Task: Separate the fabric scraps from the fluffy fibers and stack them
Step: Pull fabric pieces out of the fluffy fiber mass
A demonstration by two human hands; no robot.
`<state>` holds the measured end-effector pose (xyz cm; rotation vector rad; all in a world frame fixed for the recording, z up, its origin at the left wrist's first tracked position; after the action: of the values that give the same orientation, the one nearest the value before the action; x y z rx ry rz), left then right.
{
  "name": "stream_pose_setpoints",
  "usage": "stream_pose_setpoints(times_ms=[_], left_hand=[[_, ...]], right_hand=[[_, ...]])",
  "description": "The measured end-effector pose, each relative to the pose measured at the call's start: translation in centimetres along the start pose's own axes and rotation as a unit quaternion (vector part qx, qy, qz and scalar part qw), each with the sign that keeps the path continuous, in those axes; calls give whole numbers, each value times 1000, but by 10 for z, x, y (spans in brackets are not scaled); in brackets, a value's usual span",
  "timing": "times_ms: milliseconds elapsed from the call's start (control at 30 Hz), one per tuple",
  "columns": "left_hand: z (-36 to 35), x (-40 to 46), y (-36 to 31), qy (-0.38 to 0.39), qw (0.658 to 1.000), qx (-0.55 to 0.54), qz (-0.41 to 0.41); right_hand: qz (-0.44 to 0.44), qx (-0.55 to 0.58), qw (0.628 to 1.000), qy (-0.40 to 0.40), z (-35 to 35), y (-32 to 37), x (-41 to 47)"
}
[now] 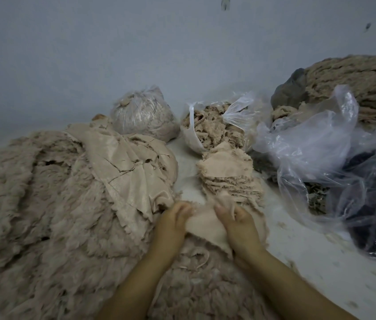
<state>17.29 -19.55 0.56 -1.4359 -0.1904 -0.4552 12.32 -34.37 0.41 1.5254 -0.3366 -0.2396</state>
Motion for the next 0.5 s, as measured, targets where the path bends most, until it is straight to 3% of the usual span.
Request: stream_pose_setpoints(times_ms=[67, 100, 200, 267, 300, 433, 500], left_hand=[[19, 6, 2, -113, 993, -28, 17], [23, 6, 1, -125, 992, -32, 15], [1, -4, -6, 4, 992, -98, 78], [-20, -13, -7, 94, 961, -208, 153], [-24, -15, -6, 98, 947, -252, 175], [-15, -9, 1, -40, 898, -374, 229], [-12, -7, 2, -71, 888, -393, 230]], right_hand=[[2, 30, 999, -40, 12, 2, 5], [-4, 43, 998, -41, 17, 1, 7], [-25, 54, 998, 13, 9, -2, 4], [-6, 15, 1000, 26, -1, -4, 1], [7, -9, 1000, 21, -5, -3, -1], [20, -89, 996, -1, -4, -4, -6], [10, -110, 993, 35, -4, -8, -7]])
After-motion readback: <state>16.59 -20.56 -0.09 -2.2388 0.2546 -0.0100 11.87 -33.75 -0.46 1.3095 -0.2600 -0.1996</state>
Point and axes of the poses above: each hand's wrist, its own x-axis towards the middle knuckle, its own z-axis out of the back of the hand, y = z × x, the point moved 4 cm from there along x, towards the middle knuckle, and after that the axes turned 14 degrees about -x, right-handed, at the moved point
